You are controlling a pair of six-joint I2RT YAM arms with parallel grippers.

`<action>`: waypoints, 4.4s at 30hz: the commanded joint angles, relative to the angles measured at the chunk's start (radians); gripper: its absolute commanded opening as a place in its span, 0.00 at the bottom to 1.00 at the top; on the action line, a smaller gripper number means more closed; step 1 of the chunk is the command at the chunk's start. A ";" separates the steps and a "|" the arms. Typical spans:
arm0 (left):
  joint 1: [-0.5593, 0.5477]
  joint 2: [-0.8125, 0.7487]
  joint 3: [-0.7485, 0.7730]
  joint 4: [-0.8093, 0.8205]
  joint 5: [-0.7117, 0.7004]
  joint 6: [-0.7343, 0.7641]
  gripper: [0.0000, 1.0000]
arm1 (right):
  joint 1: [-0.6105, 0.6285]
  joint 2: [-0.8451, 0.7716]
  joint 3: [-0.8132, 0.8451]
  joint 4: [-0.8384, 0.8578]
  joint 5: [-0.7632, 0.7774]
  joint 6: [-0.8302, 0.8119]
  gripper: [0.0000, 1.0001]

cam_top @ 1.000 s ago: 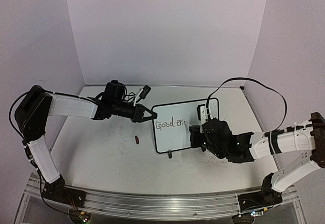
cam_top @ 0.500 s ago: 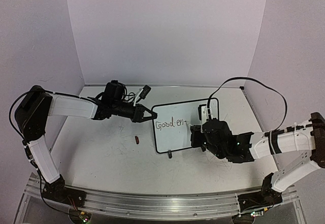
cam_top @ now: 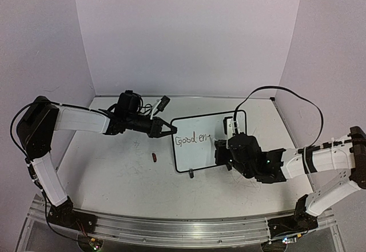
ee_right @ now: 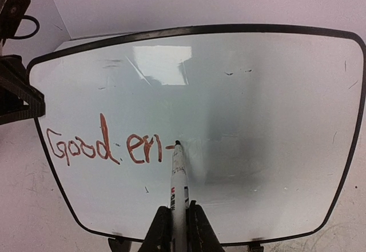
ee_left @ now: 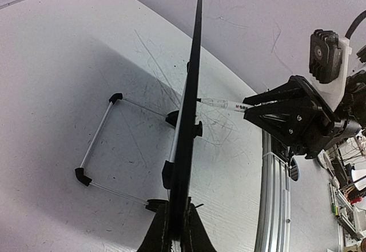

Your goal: Write a sentence on the whiteboard

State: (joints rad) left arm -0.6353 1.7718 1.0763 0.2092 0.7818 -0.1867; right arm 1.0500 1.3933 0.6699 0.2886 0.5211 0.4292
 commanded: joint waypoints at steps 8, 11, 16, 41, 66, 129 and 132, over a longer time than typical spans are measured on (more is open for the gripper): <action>-0.008 -0.021 -0.007 -0.059 -0.055 0.027 0.00 | -0.005 0.034 0.050 0.036 0.000 -0.031 0.00; -0.009 -0.021 -0.006 -0.059 -0.055 0.027 0.00 | -0.004 0.033 0.042 0.031 -0.015 -0.018 0.00; -0.009 -0.020 -0.005 -0.059 -0.055 0.027 0.00 | -0.005 0.022 0.018 0.015 -0.031 0.007 0.00; -0.009 -0.018 -0.006 -0.059 -0.053 0.027 0.00 | -0.003 -0.041 -0.023 -0.046 0.007 0.058 0.00; -0.009 -0.025 -0.007 -0.059 -0.055 0.027 0.00 | -0.016 -0.037 0.010 0.036 0.003 -0.017 0.00; -0.009 -0.022 -0.006 -0.059 -0.052 0.026 0.00 | -0.015 -0.036 -0.064 -0.023 -0.060 0.080 0.00; -0.010 -0.021 -0.006 -0.059 -0.052 0.026 0.00 | -0.015 -0.036 -0.058 -0.023 -0.053 0.075 0.00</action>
State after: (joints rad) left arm -0.6369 1.7679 1.0763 0.2016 0.7780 -0.1833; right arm 1.0334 1.3651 0.6163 0.2853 0.4580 0.4940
